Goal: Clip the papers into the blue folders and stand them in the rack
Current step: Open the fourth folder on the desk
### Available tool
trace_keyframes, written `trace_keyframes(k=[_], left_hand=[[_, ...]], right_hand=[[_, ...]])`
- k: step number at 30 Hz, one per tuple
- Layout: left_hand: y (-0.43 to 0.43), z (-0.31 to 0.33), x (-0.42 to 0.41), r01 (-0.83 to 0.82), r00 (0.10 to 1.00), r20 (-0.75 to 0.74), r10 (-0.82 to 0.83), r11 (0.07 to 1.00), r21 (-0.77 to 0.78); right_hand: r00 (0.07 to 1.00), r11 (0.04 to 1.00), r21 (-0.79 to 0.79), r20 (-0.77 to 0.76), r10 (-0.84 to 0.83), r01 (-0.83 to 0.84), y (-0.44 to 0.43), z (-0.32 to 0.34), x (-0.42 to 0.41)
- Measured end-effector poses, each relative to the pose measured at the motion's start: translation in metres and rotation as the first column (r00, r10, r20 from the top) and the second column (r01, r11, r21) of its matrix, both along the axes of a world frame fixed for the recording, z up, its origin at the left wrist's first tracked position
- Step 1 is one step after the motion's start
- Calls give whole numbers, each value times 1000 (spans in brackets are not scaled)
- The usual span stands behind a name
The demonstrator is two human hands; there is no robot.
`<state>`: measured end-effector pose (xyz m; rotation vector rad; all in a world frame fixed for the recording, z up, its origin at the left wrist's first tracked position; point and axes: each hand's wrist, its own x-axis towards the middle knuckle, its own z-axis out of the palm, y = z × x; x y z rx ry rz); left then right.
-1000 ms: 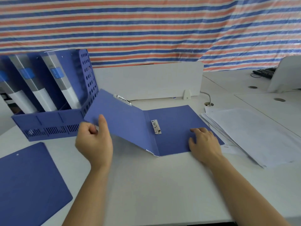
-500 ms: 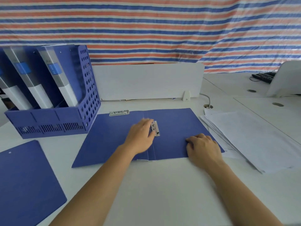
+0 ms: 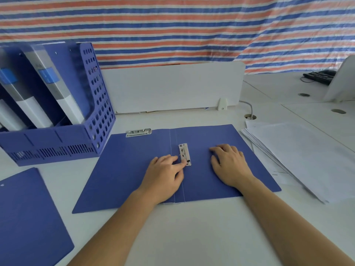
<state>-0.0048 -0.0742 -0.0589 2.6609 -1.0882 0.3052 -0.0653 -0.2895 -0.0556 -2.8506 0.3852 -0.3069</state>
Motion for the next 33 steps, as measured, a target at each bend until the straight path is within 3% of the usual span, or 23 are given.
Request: trace_keyframes(k=[3,8,10,15,19,21,25,27,31,33], left_hand=[[1,-1,2,3,1000,25,-4,999,44],[6,10,3,31,998,-64,-28,998,46],[8,21,7,18,992,-121,-18,1000,4],[-14,35,28,-56,998,-2,57,987,-148],[-42,36,58,-171,984,-9,177,942,-288],[-50,34,71,-241,970,-74,230,937,-251],[-55,27,81,-272,957,-73,282,954,126],[-53,25,81,-258,960,-49,275,941,217],[-50,25,75,-235,954,-128,269,944,233],[-49,26,67,-259,946,-175,273,961,99]], right_hand=[[1000,1000,-13,13,7,-7,-1,-1,1],[1000,1000,-12,9,8,-7,0,-2,1],[1000,1000,-13,10,9,-8,0,-1,1],[1000,1000,-7,18,11,-10,-1,-2,1],[1000,1000,-4,29,12,-12,-2,-3,1],[999,1000,-2,34,13,-13,-3,-4,1],[999,1000,1,44,14,-14,-4,-5,2],[999,1000,2,43,17,-17,-3,-4,1],[998,999,39,60,26,-28,-4,1,-2],[997,994,109,78,19,-27,-6,6,-6]])
